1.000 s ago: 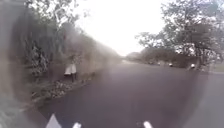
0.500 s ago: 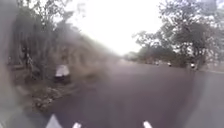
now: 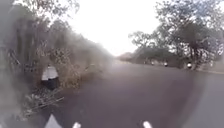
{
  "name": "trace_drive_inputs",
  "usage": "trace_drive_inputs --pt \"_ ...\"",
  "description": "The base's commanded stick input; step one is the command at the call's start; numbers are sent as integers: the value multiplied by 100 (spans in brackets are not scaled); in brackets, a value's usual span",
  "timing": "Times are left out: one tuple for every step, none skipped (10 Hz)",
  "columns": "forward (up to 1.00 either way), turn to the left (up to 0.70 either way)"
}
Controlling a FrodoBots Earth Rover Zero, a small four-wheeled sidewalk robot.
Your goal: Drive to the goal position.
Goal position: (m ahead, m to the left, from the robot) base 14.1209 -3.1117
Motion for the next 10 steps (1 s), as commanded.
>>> trace_drive_inputs --pt "70 -35" --pt "70 -34" --pt "70 -21" --pt "70 -8" --pt "70 0" --pt "70 0" --pt "70 0" --pt "70 0" --pt "70 0" --pt "70 0"
